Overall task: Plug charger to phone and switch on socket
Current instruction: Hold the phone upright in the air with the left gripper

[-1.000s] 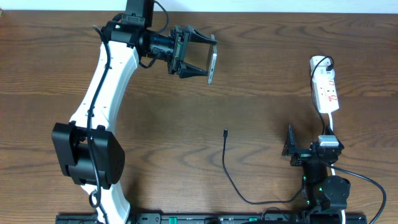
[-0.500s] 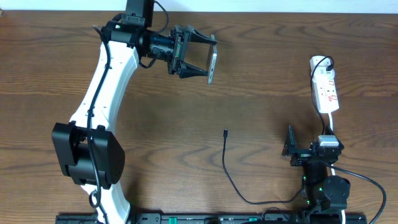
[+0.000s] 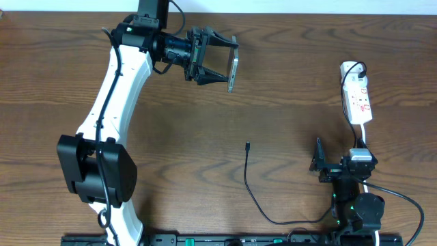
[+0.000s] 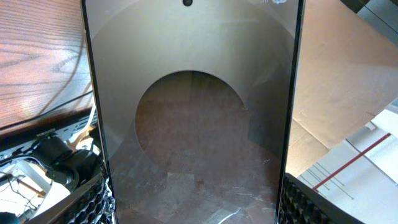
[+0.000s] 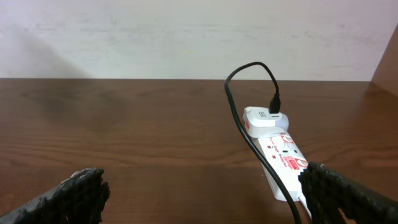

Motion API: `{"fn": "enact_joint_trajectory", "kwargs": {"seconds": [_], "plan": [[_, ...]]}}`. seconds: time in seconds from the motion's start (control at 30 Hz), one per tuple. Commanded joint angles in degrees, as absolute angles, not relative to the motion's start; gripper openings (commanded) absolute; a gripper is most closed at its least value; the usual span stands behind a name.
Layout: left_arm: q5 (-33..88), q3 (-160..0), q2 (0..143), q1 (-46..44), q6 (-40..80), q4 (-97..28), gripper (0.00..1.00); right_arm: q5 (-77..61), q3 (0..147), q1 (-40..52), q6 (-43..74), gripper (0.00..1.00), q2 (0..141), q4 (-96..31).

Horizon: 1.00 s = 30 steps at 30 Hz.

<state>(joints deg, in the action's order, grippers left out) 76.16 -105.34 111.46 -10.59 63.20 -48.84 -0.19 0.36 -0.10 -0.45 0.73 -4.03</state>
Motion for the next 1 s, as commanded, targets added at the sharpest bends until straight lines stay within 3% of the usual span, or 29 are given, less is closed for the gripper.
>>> {"fn": "enact_joint_trajectory", "kwargs": {"seconds": [0.0, 0.97], "plan": [[78.8, -106.0, 110.7, -10.2, 62.8, -48.5, 0.69, 0.1, 0.3, -0.3, 0.2, 0.99, 0.5, -4.3], [72.4, -106.0, 110.7, -10.2, 55.9, -48.5, 0.69, 0.1, 0.3, -0.3, 0.2, 0.99, 0.5, -4.3]]}}
